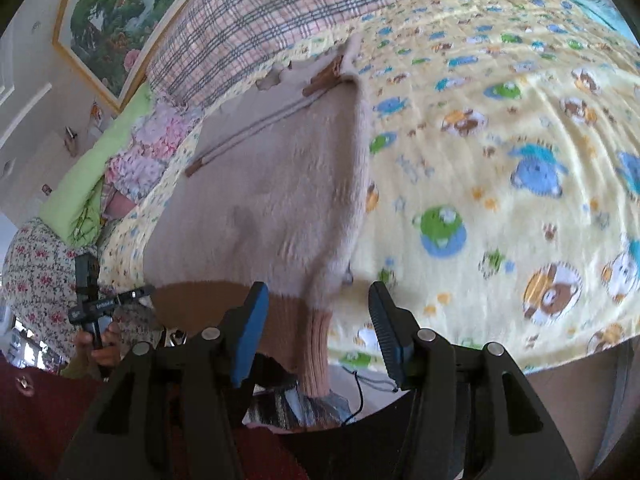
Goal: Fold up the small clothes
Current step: 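Grasp the brown ribbed hem with both tools, then lift the hem and fold it toward the collar with both tools, release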
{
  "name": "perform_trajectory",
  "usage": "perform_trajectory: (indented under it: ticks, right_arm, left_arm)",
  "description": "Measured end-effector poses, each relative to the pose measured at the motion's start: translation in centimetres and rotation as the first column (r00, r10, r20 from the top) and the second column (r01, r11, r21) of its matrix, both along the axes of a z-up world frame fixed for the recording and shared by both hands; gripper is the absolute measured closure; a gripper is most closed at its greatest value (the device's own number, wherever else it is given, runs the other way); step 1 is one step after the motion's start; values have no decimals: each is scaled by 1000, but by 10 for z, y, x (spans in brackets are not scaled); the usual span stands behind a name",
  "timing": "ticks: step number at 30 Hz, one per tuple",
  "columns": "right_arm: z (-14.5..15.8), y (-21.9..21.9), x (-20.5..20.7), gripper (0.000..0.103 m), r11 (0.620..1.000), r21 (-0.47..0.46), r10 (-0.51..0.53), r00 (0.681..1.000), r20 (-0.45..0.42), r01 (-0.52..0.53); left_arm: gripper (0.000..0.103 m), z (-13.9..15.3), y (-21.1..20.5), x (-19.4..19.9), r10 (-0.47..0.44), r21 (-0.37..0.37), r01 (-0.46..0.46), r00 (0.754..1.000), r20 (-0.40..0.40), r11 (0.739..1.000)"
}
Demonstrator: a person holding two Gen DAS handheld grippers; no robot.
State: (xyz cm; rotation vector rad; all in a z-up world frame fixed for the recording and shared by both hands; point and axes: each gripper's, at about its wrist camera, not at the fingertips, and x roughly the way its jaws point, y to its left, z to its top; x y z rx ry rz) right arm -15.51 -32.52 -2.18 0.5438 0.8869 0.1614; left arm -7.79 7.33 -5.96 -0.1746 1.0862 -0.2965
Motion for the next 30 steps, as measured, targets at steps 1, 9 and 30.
perform_trajectory:
  ticks: [1,9,30]
  right_arm:
    - [-3,2,0,50,1000,6,14,1000,-9,-14]
    - [-21,33,12,50,990,44,138,990,-14,-137]
    - [34,24,27,95,948,247,135,958,252,-199]
  left_arm:
    - [38,0,-1,0,-7,3,7,1000,5,1000]
    - [69,-3,2,-4,-44,-2,44,999,16,999]
    - [96,84,19,-2,-52,-158,88,974,220,983]
